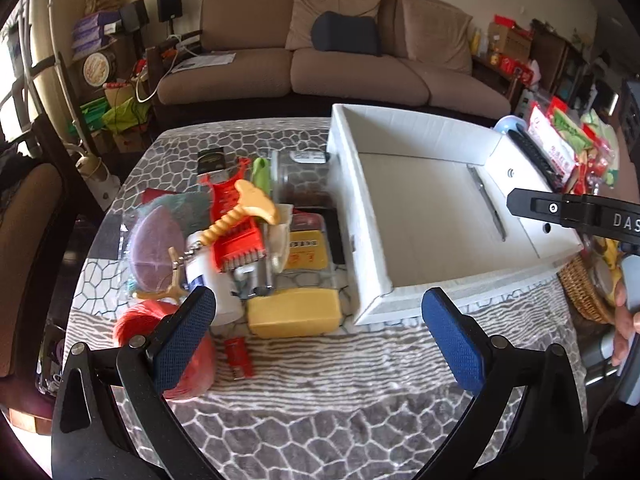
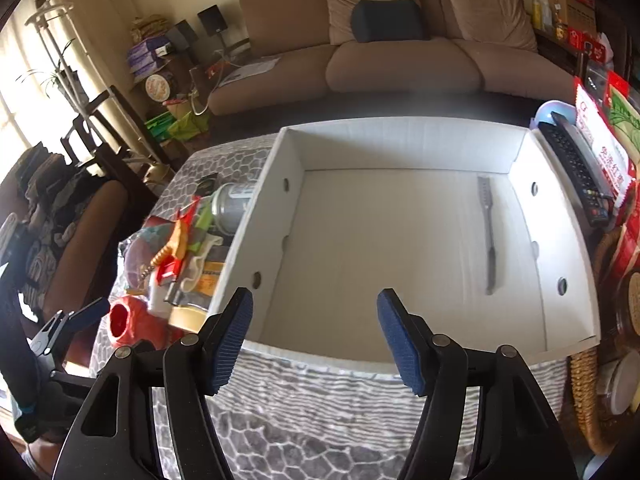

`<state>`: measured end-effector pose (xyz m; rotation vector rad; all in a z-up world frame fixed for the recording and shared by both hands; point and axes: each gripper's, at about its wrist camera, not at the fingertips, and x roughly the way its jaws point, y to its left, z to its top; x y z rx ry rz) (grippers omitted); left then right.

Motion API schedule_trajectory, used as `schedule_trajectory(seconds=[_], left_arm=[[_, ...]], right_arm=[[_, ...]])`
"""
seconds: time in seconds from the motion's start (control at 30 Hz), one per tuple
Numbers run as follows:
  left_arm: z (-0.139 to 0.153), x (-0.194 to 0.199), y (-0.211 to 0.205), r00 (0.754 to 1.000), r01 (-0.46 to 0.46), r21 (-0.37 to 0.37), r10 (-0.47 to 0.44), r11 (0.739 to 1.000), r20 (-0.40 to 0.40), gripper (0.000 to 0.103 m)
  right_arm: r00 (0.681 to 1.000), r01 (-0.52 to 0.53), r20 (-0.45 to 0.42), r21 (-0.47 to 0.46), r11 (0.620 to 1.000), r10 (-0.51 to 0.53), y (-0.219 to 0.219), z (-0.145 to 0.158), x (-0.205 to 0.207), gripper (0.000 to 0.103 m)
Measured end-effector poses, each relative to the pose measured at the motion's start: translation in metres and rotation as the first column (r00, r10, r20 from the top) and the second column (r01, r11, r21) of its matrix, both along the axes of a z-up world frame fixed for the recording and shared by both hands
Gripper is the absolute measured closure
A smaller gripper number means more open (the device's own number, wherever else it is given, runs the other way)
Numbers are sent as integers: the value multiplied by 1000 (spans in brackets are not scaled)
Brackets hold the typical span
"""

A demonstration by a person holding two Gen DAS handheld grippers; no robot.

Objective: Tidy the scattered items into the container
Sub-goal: 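Grasp the yellow-handled corkscrew from the pile with the right gripper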

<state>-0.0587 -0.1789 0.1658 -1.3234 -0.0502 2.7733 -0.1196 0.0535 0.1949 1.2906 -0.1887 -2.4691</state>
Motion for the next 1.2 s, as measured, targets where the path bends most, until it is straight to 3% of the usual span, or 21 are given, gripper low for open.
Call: schedule_trajectory(seconds=[0.33, 0.6, 0.97, 1.03, 1.1, 1.2], left_arm=[[-12, 6, -112, 991, -131, 43, 131, 990, -2, 0], [-35, -4, -137, 994, -110, 53, 110, 993, 2, 0], [-61, -9, -160, 994, -105, 104, 103, 989, 24, 0], [-62, -9, -161, 994, -107, 120, 105, 987, 26, 0], [-62, -9, -160, 995, -104, 126, 102, 987, 24, 0], [-62, -9, -158, 995, -98, 124, 96, 987, 22, 0]], right_arm=[[994, -81, 61, -104, 991, 87, -115, -16, -10, 33], [987, 9, 160, -205, 979, 24, -165, -55, -51, 33], [989, 48, 144, -147, 988, -26, -183, -71, -84, 33], [989, 46, 148, -133, 990, -26, -188, -75, -87, 36], [987, 43, 157, -124, 991, -23, -192, -79, -88, 52], [986, 30, 165, -117, 993, -10, -197, -85, -90, 63]])
